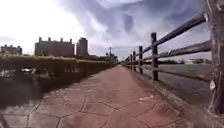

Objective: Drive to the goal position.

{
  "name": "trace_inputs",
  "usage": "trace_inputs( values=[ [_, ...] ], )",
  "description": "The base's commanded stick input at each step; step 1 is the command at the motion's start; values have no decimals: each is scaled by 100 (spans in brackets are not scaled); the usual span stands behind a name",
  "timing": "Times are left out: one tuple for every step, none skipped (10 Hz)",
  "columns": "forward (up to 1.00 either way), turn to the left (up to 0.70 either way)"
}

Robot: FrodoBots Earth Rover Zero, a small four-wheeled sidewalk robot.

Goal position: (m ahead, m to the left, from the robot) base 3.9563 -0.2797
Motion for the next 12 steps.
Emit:
trace_inputs(
  values=[
    [70,6],
    [70,6],
    [70,6],
    [70,6],
    [70,6],
    [70,6],
    [70,6],
    [70,6],
    [70,6],
    [70,6],
    [70,6],
    [70,6]
  ],
)
